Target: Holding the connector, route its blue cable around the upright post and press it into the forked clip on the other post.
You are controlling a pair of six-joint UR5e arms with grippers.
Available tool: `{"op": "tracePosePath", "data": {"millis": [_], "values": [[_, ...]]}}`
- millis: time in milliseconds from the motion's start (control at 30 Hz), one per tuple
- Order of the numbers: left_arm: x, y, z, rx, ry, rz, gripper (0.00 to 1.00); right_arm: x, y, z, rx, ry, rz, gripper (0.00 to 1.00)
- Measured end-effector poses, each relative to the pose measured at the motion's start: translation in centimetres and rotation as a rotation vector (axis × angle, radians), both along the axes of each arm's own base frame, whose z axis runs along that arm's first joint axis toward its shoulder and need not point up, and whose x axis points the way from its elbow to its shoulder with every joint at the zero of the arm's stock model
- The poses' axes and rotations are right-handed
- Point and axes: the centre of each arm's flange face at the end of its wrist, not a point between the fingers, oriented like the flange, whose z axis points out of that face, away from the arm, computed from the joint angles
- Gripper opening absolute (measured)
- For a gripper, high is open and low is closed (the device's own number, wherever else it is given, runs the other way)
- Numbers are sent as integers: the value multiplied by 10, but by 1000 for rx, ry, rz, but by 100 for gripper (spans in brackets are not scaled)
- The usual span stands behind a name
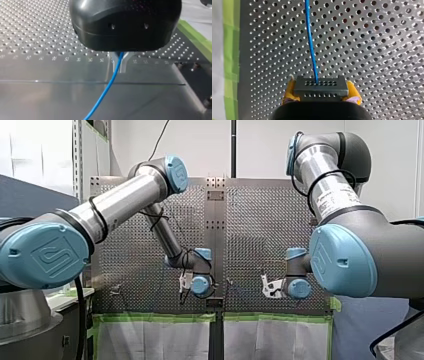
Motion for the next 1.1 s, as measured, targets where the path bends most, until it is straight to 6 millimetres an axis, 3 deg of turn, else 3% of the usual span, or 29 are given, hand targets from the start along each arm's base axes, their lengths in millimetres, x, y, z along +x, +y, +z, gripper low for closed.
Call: {"op": "tracePosePath", "data": {"millis": [500,1100], "values": [[38,22,15,27,23,15,0,7,-36,22,-60,-20,7,0],[57,39,18,44,29,1,0,5,-61,37,-124,-38,8,0]]}}
